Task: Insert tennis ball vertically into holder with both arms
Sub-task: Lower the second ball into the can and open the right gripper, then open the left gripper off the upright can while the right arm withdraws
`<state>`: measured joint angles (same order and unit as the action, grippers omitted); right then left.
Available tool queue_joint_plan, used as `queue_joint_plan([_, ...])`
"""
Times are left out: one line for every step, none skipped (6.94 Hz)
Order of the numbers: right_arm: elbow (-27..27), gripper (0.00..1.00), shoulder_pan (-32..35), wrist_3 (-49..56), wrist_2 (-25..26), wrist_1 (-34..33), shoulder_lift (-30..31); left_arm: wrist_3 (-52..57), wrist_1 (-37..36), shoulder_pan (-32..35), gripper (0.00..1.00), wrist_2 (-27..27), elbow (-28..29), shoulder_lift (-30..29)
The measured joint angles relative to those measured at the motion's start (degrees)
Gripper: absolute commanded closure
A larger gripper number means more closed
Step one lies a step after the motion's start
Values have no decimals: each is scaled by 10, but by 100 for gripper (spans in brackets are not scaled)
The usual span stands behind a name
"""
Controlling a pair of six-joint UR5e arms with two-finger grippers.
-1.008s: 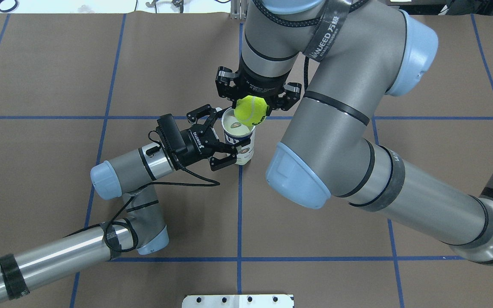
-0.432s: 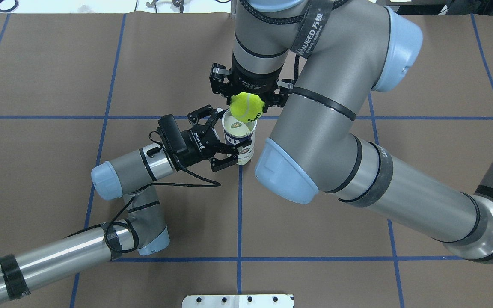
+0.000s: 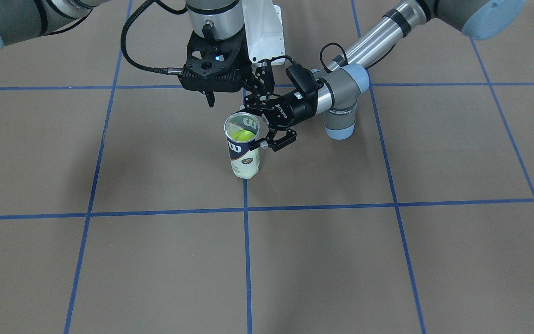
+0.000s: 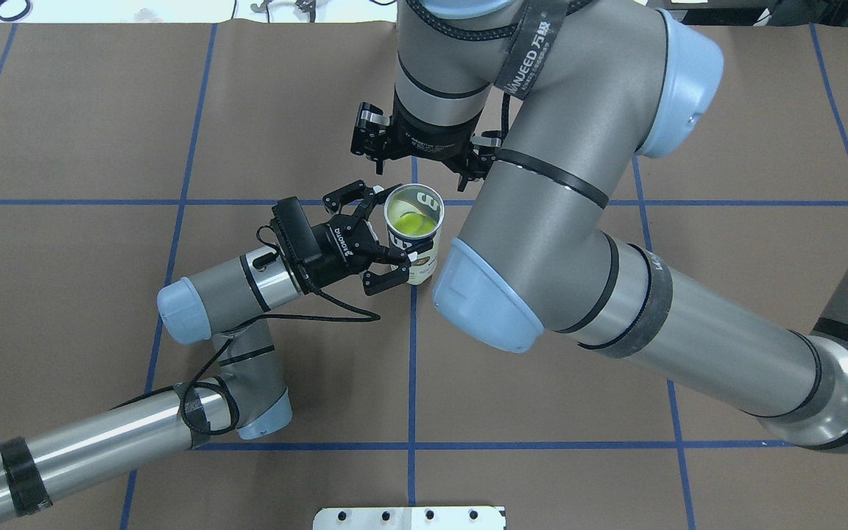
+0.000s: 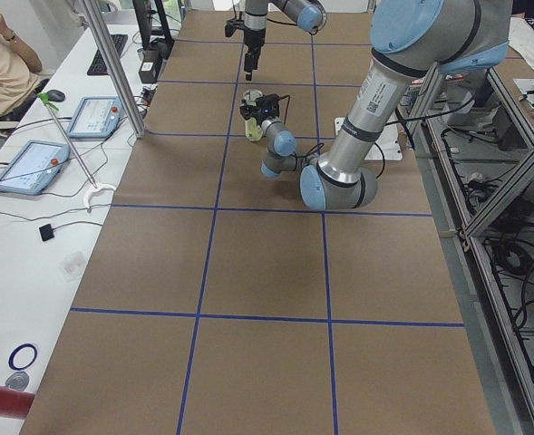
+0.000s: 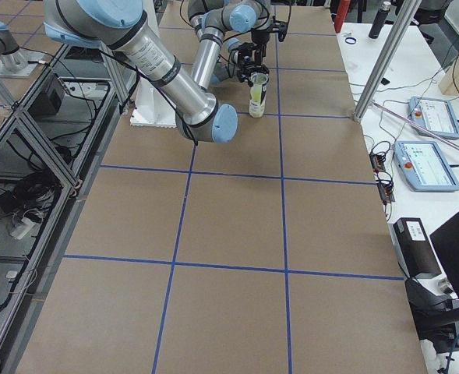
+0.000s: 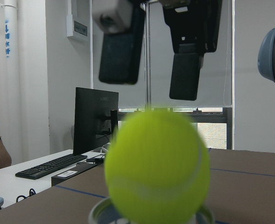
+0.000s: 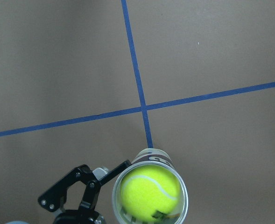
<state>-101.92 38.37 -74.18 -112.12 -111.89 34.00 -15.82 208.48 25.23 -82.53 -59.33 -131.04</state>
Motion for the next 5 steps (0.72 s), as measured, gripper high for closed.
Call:
queue_joint_plan([0,1,-1,0,0,0,-1,0,0,0,8,0,0,0])
queue_joint_plan([0,1,-1,0,0,0,-1,0,0,0,8,0,0,0])
queue_joint_plan([-1,1,0,3,-1,0,0,-1,1,0,8,0,-1,0])
queue_joint_plan([-3,1,3,13,-2,0,3,-2,0,2,8,0,-6,-1])
queue_joint_plan([-4,1,13,38,-4,-1,12,-3,0,4,8,0,-15,-1])
